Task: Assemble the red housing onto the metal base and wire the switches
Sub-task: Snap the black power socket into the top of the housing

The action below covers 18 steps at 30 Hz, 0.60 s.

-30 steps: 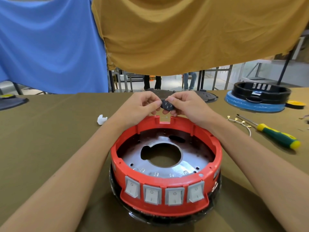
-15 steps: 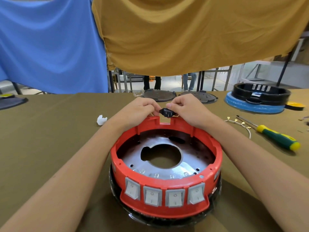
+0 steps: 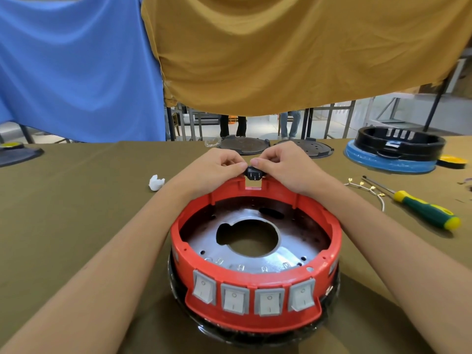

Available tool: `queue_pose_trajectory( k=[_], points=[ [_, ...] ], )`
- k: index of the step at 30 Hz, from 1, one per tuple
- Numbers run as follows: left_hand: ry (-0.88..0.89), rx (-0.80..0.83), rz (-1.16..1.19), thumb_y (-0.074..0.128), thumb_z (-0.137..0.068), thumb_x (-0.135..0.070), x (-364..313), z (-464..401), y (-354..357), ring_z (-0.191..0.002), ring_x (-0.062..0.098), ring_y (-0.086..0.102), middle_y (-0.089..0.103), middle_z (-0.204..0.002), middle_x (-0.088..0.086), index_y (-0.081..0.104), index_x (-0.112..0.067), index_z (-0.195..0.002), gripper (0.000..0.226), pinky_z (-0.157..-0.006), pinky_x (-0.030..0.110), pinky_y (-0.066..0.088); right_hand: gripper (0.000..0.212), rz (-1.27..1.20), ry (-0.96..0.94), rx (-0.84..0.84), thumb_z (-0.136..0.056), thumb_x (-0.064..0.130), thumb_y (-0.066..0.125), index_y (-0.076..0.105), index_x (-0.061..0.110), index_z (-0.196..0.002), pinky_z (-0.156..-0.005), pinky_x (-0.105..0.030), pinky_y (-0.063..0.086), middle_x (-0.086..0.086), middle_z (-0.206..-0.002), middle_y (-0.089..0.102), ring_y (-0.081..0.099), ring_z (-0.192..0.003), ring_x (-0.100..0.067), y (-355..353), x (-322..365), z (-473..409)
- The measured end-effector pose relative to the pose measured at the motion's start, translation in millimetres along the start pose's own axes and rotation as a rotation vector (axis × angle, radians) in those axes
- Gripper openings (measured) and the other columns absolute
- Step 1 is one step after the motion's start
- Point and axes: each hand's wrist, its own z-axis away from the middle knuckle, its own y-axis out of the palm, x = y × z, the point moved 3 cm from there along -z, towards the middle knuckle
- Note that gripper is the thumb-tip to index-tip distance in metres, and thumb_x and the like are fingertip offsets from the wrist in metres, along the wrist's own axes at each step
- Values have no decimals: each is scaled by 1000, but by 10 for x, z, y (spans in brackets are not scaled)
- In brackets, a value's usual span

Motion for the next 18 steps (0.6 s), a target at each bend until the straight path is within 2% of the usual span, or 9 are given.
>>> queue_pose_trajectory(
  k=[4, 8, 11, 13, 15, 18],
  points=[
    [3, 9, -14, 57, -100, -33, 1, 3, -3, -80, 8, 60, 68, -86, -7, 72, -30, -93, 17, -83, 32, 50, 28, 16, 3, 30, -94, 38, 63, 76, 20, -78, -60, -30, 43, -8, -65, 67, 48, -55, -11, 8, 2, 1],
    [-2, 9, -13, 58, -100, -33, -1, 4, -7, -76, 6, 59, 67, -83, -8, 72, -28, -91, 17, -78, 28, 48, 25, 21, 3, 32, -94, 38, 64, 76, 22, -78, -60, -30, 45, -5, -66, 69, 50, -56, -10, 5, 5, 6],
    [-5, 33, -28, 61, -98, -32, -10, 9, -7, -79, 7, 62, 69, -84, -5, 73, -25, -89, 17, -82, 30, 50, 24, 59, 1, 53, -93, 37, 65, 74, 27, -73, -56, -25, 43, 5, -58, 65, 49, -52, -5, 16, 10, 10],
    [-21, 39, -36, 61, -98, -32, -10, 11, -3, -80, 8, 62, 70, -86, -6, 73, -26, -89, 17, -83, 30, 49, 22, 78, 0, 63, -93, 37, 64, 73, 30, -74, -55, -21, 43, 9, -60, 66, 52, -53, -2, 20, 10, 9],
    [-32, 39, -36, 60, -99, -32, -19, 15, 5, -82, 9, 62, 70, -88, -5, 73, -26, -92, 15, -84, 31, 49, 22, 78, 6, 63, -93, 37, 65, 74, 29, -75, -53, -19, 42, 11, -59, 65, 51, -52, -2, 20, 6, 10],
    [-28, 41, -31, 56, -101, -31, -46, 24, 14, -88, 20, 64, 70, -94, 5, 72, -23, -99, 17, -88, 39, 50, 24, 77, 2, 61, -93, 39, 65, 75, 25, -76, -51, -22, 40, 7, -55, 63, 46, -49, -5, 24, 13, 15]
  ],
)
